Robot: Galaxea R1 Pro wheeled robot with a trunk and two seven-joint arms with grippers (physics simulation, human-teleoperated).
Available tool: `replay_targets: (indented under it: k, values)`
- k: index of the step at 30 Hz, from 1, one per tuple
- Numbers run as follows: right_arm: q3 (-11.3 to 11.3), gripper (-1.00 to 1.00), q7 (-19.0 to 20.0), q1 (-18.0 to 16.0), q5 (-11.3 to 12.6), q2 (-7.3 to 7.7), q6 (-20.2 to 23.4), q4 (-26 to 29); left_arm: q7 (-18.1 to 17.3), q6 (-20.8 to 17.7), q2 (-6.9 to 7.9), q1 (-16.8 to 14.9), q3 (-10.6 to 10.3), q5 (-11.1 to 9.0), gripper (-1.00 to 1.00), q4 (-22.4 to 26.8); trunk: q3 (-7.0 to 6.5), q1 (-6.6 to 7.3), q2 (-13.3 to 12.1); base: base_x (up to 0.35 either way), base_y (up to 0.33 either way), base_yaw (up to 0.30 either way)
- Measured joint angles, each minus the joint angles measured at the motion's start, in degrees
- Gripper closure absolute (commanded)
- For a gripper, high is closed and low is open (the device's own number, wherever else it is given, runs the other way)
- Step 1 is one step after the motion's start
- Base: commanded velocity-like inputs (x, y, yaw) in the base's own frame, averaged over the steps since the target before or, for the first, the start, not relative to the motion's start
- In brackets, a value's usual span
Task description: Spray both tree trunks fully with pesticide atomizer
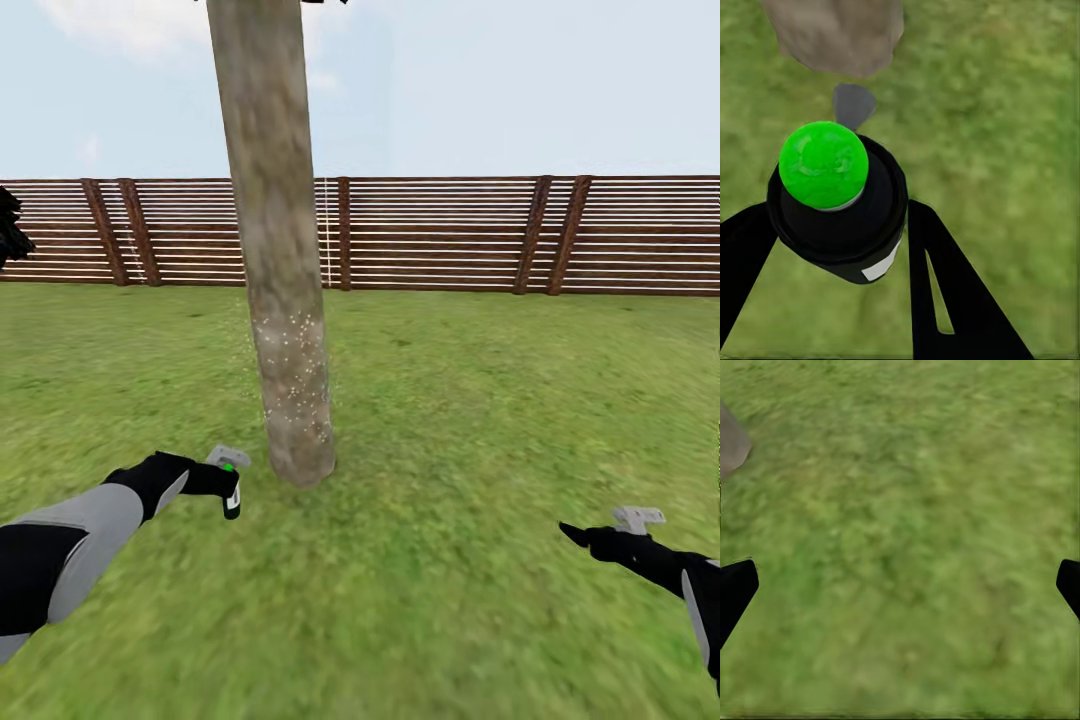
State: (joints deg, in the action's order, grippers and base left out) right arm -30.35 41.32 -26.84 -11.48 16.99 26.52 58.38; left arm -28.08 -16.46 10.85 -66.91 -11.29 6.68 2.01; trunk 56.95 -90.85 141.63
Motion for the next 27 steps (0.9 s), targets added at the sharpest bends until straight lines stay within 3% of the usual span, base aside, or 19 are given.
replay_targets:
  k: [22, 27]
  values:
    - [0.2, -1.0, -0.2, 0.0, -0.5, -0.47, 0.0, 0.0, -0.1, 0.0, 0.03, 0.1, 0.0, -0.2, 1.0, -0.9, 0.0, -0.01, 0.0, -0.332, 0.0, 0.0]
    - [0.7, -1.0, -0.6, -0.1, -0.6, -0.59, 0.5, -0.3, -1.8, 0.5, -0.3, 0.1, 0.2, -0.1, 1.0, 1.2, -0.01, 0.03, 0.0, -0.085, 0.0, 0.0]
